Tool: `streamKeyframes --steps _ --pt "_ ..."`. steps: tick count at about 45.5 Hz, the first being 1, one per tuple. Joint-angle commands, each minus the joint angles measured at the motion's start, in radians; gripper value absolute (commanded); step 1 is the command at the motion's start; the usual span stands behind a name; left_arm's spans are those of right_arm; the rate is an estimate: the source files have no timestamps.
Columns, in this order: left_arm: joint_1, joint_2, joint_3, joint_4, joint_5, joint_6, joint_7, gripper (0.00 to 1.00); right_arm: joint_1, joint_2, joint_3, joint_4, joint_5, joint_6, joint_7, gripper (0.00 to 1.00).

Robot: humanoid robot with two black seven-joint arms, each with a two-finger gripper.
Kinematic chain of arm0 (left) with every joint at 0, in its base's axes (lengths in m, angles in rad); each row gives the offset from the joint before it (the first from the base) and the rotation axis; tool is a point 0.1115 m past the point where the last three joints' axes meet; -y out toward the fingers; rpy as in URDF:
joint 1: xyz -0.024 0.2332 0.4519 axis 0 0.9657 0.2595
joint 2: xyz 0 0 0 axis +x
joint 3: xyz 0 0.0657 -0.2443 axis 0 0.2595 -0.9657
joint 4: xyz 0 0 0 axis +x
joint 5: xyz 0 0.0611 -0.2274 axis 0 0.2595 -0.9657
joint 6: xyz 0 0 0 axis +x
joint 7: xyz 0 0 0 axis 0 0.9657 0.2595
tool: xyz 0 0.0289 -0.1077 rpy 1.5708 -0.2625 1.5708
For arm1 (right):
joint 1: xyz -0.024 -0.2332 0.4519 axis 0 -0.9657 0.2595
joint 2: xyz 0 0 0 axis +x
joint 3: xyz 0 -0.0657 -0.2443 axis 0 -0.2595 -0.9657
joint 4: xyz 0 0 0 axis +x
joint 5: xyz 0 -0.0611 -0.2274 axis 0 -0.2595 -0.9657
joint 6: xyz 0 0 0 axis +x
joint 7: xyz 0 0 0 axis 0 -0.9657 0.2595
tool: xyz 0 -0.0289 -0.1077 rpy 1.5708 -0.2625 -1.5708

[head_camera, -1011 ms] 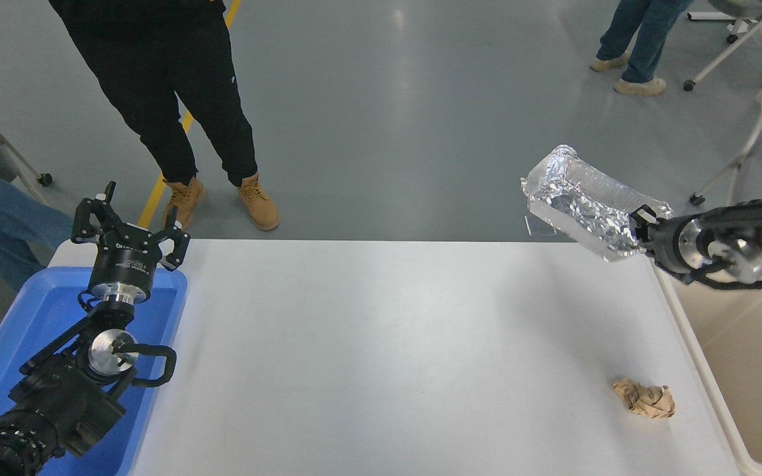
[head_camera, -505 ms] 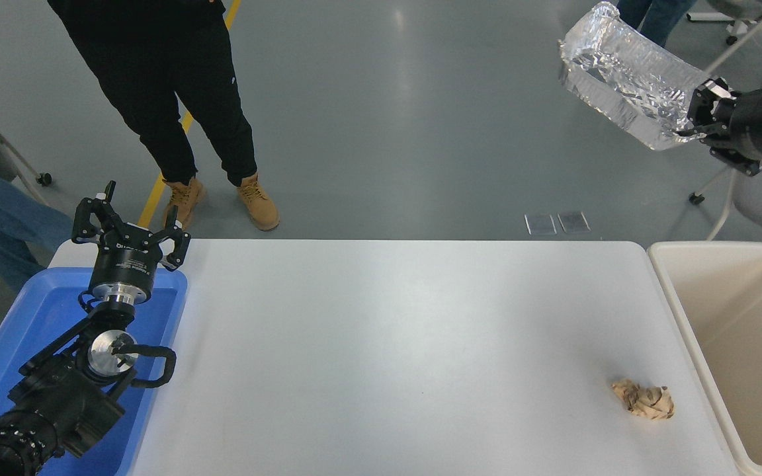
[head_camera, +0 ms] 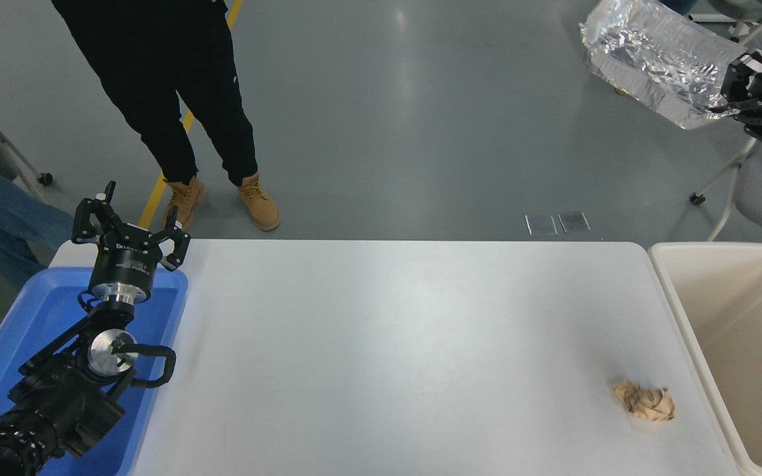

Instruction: Pick up foil plate and place in dustbin

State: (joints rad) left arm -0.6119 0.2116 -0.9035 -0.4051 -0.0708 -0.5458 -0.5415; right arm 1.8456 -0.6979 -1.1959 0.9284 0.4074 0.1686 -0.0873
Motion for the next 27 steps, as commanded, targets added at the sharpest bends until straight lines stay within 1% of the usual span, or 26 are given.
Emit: streamKeyframes --steps 1,10,16,19,27 --pt "0.0 0.0 0.0 0.0 0.0 0.0 0.0 0.99 -0.236 -0.052 -0.022 -0.19 0.097 -0.003 -0.019 0.0" --pt "0.0 0.0 0.0 0.0 0.0 0.0 0.0 0.99 -0.453 -0.08 0.009 -0.299 0.169 -0.024 -0.025 0.0" --pt "0.0 0.0 0.0 0.0 0.0 0.0 0.0 0.99 -0.6 -0.081 0.088 -0.336 0.24 -0.032 -0.069 0.0" --pt "0.0 0.0 0.0 0.0 0.0 0.0 0.0 0.99 -0.675 -0.081 0.14 -0.35 0.248 -0.046 -0.077 0.0" --pt "0.0 0.0 0.0 0.002 0.0 0.0 0.0 0.99 -0.859 -0.08 0.298 -0.368 0.248 -0.098 -0.077 0.0"
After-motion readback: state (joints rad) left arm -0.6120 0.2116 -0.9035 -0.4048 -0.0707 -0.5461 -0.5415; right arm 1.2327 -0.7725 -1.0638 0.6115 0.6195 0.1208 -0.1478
